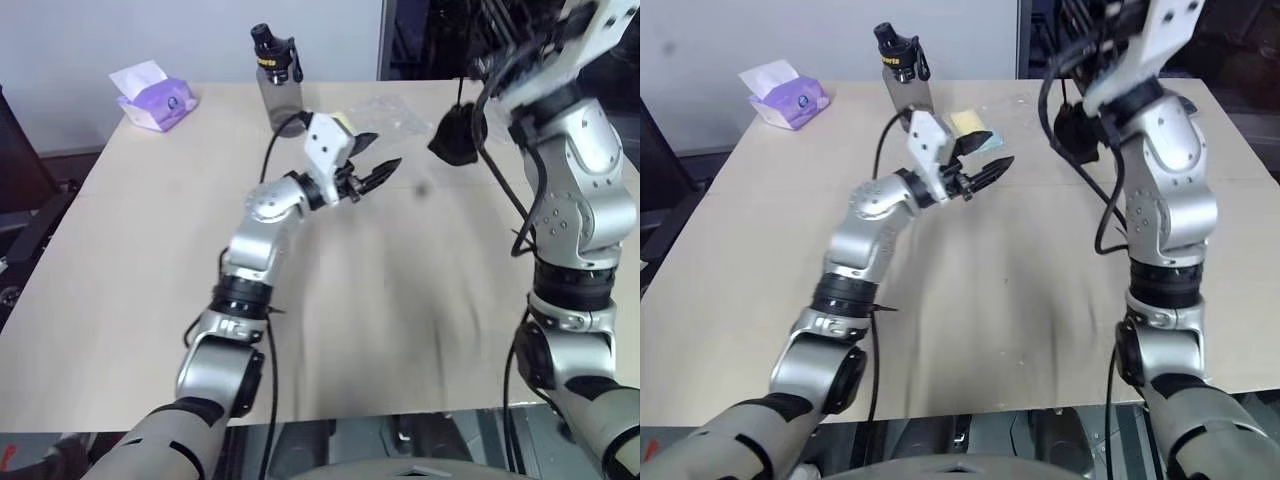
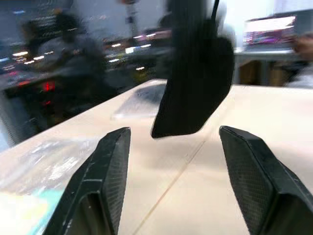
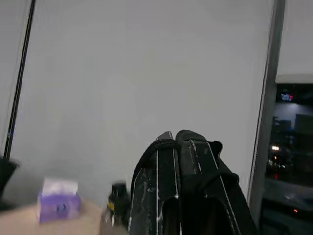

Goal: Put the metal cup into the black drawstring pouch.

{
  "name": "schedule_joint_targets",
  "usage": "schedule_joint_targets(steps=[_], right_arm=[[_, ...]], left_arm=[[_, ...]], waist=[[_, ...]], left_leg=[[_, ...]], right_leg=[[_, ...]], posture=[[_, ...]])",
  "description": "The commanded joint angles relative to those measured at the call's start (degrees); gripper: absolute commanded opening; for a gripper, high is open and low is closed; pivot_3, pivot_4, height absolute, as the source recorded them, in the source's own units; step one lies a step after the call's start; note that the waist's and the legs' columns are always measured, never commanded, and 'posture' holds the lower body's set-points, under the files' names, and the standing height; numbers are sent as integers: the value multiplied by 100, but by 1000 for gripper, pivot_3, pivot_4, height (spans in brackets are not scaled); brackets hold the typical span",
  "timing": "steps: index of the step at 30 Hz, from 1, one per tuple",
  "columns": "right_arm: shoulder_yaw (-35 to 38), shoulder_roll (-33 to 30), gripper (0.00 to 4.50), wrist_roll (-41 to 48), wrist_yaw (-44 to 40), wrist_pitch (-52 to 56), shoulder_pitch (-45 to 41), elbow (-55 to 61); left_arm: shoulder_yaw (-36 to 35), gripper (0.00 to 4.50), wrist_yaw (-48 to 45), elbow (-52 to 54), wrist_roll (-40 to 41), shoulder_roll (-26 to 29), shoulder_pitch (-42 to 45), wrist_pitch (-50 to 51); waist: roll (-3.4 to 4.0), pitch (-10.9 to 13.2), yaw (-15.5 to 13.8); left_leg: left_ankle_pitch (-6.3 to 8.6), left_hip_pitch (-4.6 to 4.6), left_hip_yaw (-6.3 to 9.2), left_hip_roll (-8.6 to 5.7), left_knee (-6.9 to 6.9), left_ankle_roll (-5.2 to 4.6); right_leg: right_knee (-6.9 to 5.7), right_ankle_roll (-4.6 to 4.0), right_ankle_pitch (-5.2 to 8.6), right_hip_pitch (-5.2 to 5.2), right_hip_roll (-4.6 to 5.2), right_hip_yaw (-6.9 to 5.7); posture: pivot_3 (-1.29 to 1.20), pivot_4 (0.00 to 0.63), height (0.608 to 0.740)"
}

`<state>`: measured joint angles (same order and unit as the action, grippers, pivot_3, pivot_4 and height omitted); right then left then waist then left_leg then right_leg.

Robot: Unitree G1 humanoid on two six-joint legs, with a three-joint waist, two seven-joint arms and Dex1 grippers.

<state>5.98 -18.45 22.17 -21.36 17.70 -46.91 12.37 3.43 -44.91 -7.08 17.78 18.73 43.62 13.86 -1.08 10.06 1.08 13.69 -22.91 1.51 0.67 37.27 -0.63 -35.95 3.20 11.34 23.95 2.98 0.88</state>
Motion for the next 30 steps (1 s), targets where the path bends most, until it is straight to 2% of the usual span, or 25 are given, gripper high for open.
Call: schedule_joint_targets(steps=[1, 5, 8, 9, 10, 12, 16, 18, 21, 22, 25, 27, 30], right_arm=[[-116, -107, 0, 20, -156, 68, 133, 429], [-269, -338, 0, -93, -375, 202, 503, 535], [-346, -990, 932, 267, -1110, 815, 1116, 880], [-374, -1317, 1379, 404, -1409, 1080, 1442, 1027], [-387, -1539, 2008, 494, -1596, 1254, 1656, 1124], [-263, -1856, 2606, 792, -2008, 1446, 2143, 1248], [446, -1890, 2606, 1090, -2410, 960, 3411, 1012], [695, -1925, 2606, 1019, -2776, 463, 4004, 764], [1292, -1631, 2606, 1307, -3658, -589, 4609, -64], [1363, -1735, 2606, 1242, -3883, -710, 4780, -365], [1472, -2002, 2606, 1250, -4591, -911, 5007, -1135], [1523, -2039, 2606, 1177, -5042, -1419, 4999, -1639], [1501, -2070, 2606, 1054, -5326, -1861, 4810, -2224]], left_arm=[[-439, 3017, -228, 488, 495, 356, -107, 481], [-864, 3017, 53, 72, 445, 681, -261, 631], [-1010, 3077, 161, 111, 379, 875, -733, 652], [-1023, 3077, 173, 229, 393, 931, -957, 730], [-1028, 3077, 182, 318, 413, 966, -1102, 789], [-1030, 3077, 145, 516, 400, 1078, -1468, 855], [-987, 3077, 106, 820, -144, 1603, -2724, 495], [-1115, 3077, 96, 1049, -83, 1696, -3247, 474], [-1356, 3077, 17, 1704, 111, 1777, -4179, 442], [-1428, 3077, -69, 1906, 165, 1823, -4495, 414], [-1681, 3077, -377, 2181, 232, 1994, -5231, 138], [-1885, 3077, -426, 2140, 288, 2020, -5501, 16], [-2073, 3077, -549, 2119, 385, 2030, -5773, -138]], waist=[[4, 2, 16], [5, 3, -2], [5, 3, -20], [4, 3, -36], [2, 4, -39], [1, 6, -54], [-4, 3, -16], [-2, 4, -22], [-7, 4, -37], [-5, 4, -36], [-3, 3, -37], [-2, 2, -37], [0, 1, -29]], left_leg=[[0, 1, 0, 1, -2, 0], [0, 2, 8, 3, -4, 0], [0, 2, 7, 2, -2, 0], [0, 2, 6, 1, -2, 0], [0, -2, 5, 1, -3, 0], [0, -10, 6, -4, 0, 0], [1, 4, 1, -1, -3, -1], [1, 12, -5, 3, -10, -1], [1, 10, -4, 8, -6, -1], [1, 17, -8, 11, -3, 0], [1, 29, -28, 35, 8, 0], [1, 38, -39, 40, 11, 0], [1, 47, -52, 53, 10, 0]], right_leg=[[-1, 0, 0, 1, 0, 0], [-5, 0, 0, 2, -3, -9], [-3, 0, 1, 0, -2, -9], [3, 0, 1, -4, 0, -9], [9, 0, 1, -5, 3, -9], [9, 1, 2, -2, 10, -11], [10, 1, 3, -10, 9, -5], [9, -2, 4, -9, 5, 1], [9, -20, 16, -8, 6, -2], [12, -20, 17, -17, 6, -1], [12, -4, 28, -24, 11, 12], [9, -6, 27, -24, 12, 16], [7, -9, 25, -24, 3, 17]], posture=[[0, 150, 740], [0, 150, 740], [0, 150, 740], [0, 150, 740], [0, 150, 740], [0, 150, 740], [0, 150, 740], [0, 150, 740], [0, 150, 740], [0, 150, 740], [0, 150, 740], [0, 150, 740], [0, 150, 740]])
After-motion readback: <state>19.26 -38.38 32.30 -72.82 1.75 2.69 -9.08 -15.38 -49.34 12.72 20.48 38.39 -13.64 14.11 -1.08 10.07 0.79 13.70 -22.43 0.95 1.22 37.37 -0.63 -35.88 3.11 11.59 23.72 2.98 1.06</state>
